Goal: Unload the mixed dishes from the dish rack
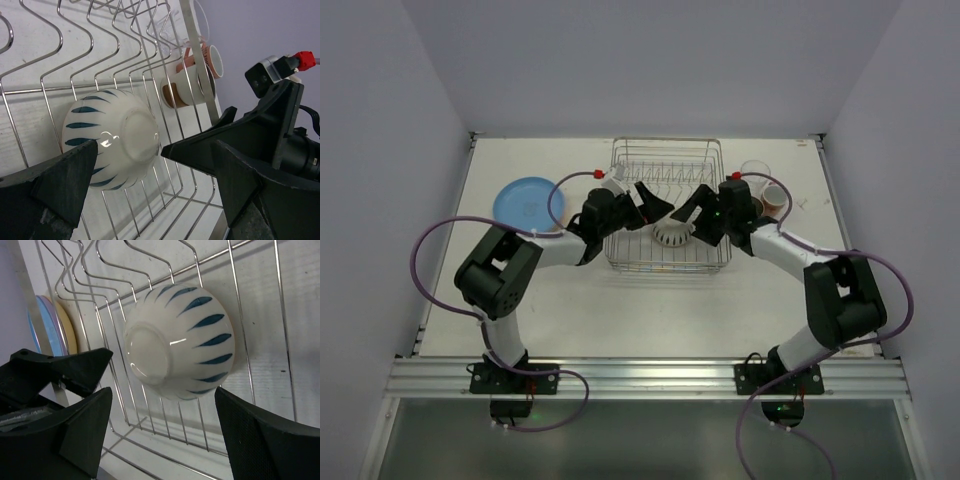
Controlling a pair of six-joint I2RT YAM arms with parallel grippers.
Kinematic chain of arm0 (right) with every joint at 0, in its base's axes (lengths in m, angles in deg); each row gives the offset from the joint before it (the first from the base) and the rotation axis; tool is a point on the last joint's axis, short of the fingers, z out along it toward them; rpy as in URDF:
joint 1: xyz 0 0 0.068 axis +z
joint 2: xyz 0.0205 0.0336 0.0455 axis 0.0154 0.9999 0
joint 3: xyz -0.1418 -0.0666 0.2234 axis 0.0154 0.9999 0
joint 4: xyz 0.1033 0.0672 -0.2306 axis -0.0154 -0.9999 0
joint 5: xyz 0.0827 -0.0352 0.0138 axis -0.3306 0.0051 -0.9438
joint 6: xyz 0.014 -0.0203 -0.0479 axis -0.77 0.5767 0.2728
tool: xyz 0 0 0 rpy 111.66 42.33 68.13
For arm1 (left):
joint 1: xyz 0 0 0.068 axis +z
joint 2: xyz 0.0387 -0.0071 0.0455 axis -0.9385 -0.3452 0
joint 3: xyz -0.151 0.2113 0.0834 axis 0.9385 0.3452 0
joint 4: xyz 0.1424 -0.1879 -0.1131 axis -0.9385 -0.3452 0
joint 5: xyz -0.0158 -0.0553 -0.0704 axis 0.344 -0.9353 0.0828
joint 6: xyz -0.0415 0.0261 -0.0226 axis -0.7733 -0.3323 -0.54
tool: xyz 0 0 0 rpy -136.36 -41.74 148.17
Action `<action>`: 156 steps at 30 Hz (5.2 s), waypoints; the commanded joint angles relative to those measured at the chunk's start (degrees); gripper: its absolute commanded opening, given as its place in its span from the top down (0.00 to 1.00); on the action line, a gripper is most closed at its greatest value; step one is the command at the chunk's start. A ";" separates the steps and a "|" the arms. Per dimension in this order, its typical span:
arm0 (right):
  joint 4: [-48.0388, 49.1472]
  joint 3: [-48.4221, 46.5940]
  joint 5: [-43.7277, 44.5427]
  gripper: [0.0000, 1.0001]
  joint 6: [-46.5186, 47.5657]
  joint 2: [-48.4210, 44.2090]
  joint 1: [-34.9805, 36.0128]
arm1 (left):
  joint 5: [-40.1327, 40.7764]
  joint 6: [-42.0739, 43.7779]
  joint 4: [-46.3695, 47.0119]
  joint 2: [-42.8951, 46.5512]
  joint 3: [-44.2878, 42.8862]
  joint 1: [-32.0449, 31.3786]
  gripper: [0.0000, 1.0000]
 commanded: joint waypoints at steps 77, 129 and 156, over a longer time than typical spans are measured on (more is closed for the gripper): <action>21.97 5.23 -1.64 0.37 9.89 -0.55 0.51 | 6.44 10.44 -11.36 7.03 -3.81 -2.53 0.00; 1.40 -9.45 -11.83 0.09 8.49 14.03 0.43 | 7.06 7.63 -9.87 -3.69 -6.27 -6.40 0.00; 5.54 -5.67 -16.32 0.68 4.71 6.05 0.25 | 3.02 -3.18 4.37 -4.39 -1.52 -6.40 0.00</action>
